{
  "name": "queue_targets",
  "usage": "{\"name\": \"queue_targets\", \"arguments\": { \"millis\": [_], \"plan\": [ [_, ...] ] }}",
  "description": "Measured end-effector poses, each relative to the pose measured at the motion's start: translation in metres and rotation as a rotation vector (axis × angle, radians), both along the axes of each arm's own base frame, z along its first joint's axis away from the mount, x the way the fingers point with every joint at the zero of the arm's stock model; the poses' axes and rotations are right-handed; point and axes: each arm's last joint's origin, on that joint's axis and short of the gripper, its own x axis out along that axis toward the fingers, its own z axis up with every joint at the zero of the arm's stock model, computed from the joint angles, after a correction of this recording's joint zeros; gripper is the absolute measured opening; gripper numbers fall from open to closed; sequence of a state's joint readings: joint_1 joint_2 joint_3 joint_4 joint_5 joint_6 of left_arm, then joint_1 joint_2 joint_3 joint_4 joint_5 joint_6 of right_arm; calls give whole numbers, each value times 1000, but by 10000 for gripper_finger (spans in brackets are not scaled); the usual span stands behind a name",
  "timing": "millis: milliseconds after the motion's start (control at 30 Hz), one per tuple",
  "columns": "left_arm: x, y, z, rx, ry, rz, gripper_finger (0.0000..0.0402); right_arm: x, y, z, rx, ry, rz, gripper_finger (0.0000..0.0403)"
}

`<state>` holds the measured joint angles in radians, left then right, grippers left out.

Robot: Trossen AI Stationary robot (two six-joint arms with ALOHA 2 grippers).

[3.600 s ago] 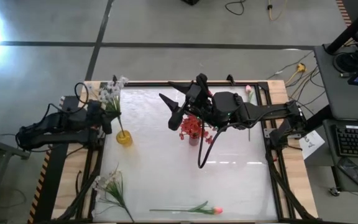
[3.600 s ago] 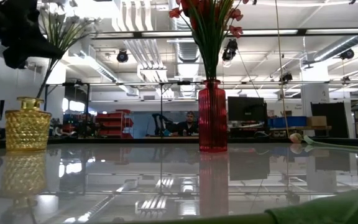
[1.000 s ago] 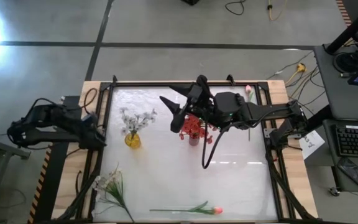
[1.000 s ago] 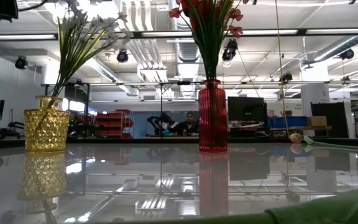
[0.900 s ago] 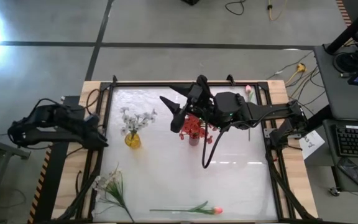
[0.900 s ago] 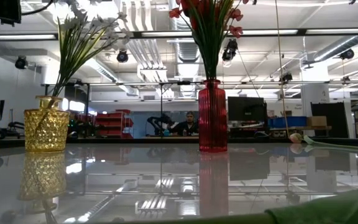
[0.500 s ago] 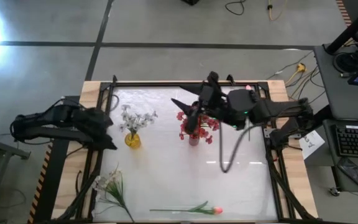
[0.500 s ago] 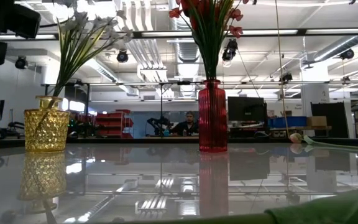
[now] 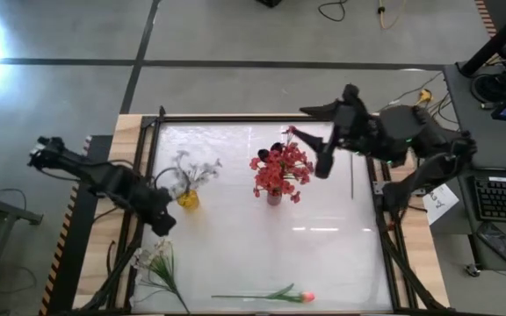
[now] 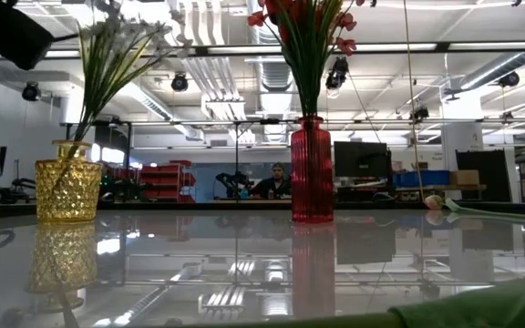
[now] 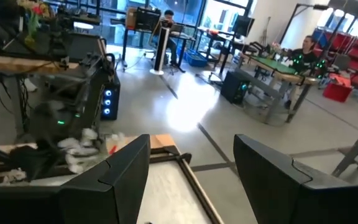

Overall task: Sort flowers into vase by color
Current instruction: Put the white flowers into the yellow vase

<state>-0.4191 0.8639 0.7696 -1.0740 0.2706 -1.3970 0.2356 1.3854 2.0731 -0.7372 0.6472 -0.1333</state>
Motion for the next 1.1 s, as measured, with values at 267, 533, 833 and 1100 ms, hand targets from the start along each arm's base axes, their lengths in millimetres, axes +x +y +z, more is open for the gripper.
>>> {"name": "queue_targets", "arguments": {
  "millis": [267,533,833,1100],
  "plan": [
    [5,-36,11,220,-120,107,239,-29,-7,10,-80,14,8,224],
    [20,-56,54,414,-153,201,239,-36,-9,11,-92,26,9,224],
    [48,-107,56,299,26,280,239,-34,-8,-2,-29,117,-3,224],
    [49,-149,19,253,237,456,239,-26,-7,-5,-72,144,-1,224]
  ]
}}
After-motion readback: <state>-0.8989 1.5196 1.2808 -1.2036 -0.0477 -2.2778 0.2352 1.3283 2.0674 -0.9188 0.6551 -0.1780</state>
